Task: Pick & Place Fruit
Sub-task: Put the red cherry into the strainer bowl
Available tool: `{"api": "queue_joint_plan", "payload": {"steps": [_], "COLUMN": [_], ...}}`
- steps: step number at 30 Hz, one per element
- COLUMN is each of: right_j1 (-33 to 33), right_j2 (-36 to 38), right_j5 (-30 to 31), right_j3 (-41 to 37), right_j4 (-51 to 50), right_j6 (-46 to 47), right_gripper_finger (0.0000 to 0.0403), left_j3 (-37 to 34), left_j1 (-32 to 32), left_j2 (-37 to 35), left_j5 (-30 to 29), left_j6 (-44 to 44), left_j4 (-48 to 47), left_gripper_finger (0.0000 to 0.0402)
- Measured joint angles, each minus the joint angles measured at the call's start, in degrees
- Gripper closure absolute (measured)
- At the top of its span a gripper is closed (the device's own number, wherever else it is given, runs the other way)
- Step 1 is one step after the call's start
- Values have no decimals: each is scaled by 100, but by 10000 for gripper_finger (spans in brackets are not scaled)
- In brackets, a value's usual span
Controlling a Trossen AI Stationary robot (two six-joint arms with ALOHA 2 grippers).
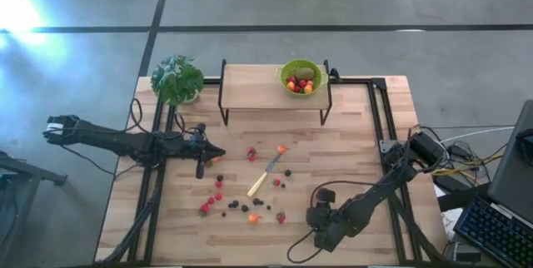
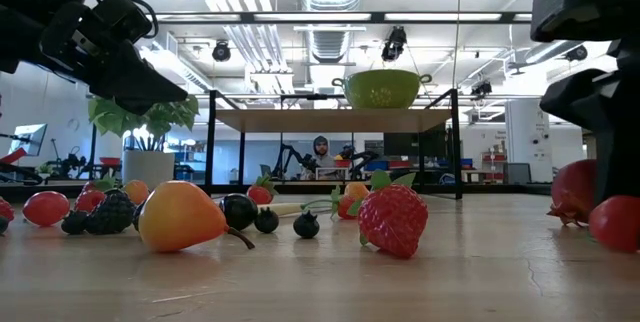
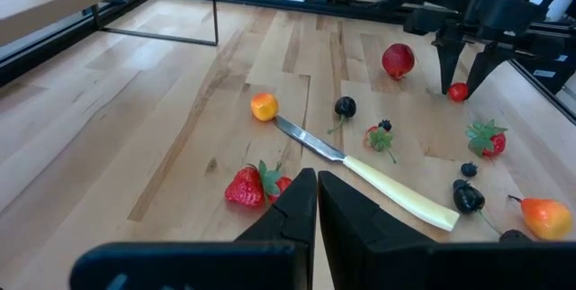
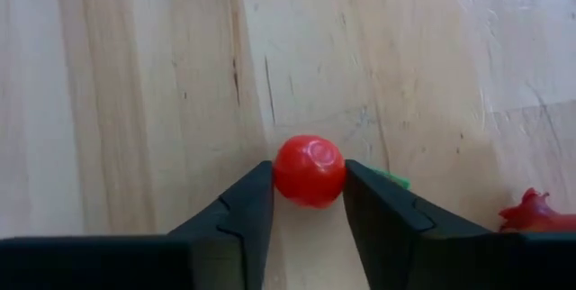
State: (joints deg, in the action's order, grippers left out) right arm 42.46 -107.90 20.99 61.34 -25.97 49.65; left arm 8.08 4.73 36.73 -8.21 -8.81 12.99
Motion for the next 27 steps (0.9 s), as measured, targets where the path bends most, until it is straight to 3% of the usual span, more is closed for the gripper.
{"api": "queue_joint_plan", "payload": {"steps": [6, 16, 27], "right_j1": [0, -79, -701], "right_j2": [0, 9, 330], "right_j5": [1, 328, 471], "right_j3": [0, 36, 48], "right_j4": [27, 107, -276], "right_j6": [-58, -520, -1113], "right_gripper_finger": [312, 303, 315], "left_j3": [0, 0, 0], "left_j1": [1, 1, 0], "left_j2": [0, 0, 0], "left_j5": [0, 0, 0], "left_j6": [1, -1, 1], "left_j4": [-1, -2, -35], "left_gripper_finger": [381, 381, 381]}}
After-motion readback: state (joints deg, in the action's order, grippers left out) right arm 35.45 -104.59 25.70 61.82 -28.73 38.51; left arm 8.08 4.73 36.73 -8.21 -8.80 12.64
